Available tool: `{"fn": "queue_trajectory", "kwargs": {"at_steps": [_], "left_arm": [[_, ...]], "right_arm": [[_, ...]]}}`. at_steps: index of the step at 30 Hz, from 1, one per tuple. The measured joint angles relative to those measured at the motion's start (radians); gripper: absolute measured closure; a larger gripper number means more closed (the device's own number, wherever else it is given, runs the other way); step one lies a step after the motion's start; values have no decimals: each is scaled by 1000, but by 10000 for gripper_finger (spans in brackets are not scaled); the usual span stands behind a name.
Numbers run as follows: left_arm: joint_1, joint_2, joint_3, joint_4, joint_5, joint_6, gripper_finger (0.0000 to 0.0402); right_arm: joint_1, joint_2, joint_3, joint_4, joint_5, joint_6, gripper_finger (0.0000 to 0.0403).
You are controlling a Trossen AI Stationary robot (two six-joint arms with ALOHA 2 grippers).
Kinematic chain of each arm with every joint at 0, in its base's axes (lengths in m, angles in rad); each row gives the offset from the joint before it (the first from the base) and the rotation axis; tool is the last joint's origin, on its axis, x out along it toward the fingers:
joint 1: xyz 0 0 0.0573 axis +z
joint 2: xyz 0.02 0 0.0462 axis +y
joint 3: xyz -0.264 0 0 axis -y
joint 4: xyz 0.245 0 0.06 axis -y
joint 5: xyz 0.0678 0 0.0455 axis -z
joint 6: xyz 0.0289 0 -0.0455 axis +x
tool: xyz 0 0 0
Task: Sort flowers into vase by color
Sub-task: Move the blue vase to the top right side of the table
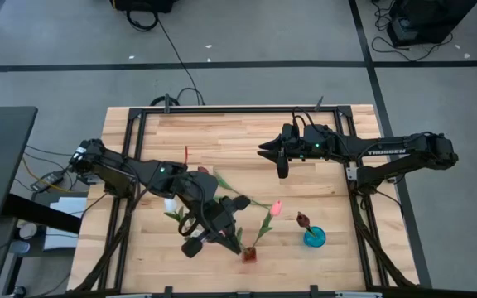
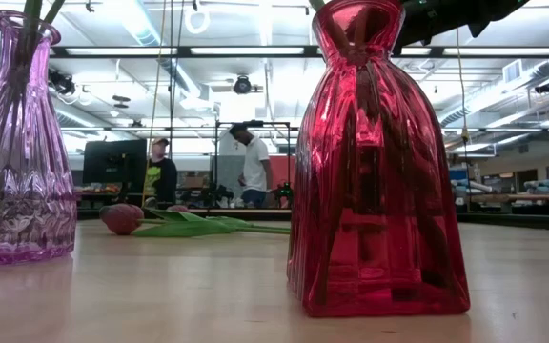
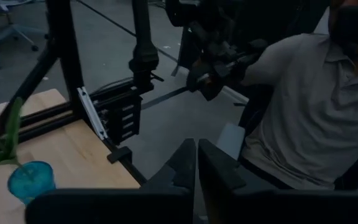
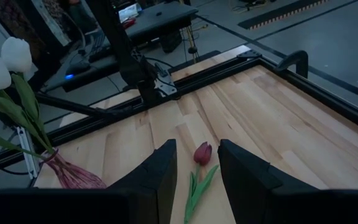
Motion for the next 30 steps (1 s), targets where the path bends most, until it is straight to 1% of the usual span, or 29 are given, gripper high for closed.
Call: {"fn": "queue_trajectory", "kwargs": {"at_steps": [3, 6, 8, 13, 15, 18, 20, 23, 26, 30], "left_arm": [[14, -2, 20, -2, -4, -12, 371], [25, -5, 71, -24, -4, -12, 368], [29, -7, 112, -75, -6, 8, 368], [49, -14, 203, -242, -47, 75, 368], [58, -32, 219, -297, -53, 95, 368], [62, -93, 211, -362, -76, 126, 368], [62, -143, 183, -374, -97, 152, 370], [62, -235, 95, -347, -109, 179, 375], [67, -357, -58, -244, -130, 178, 380], [99, -515, -289, -77, -217, 133, 382]], "right_arm": [[0, 0, 0, 0, 0, 0, 271], [0, 0, 0, 1, 0, 0, 271], [0, 0, 0, 1, 0, 0, 271], [0, 0, 0, 2, 0, 0, 272], [0, 0, 0, 1, -8, 6, 273], [0, 0, 0, -6, -36, 16, 273], [0, 0, 1, -19, -55, 15, 273], [-8, 0, 33, -81, -75, 17, 274], [-12, 12, 75, -132, -74, 18, 274], [7, 54, 110, -124, -88, 8, 274]]}}
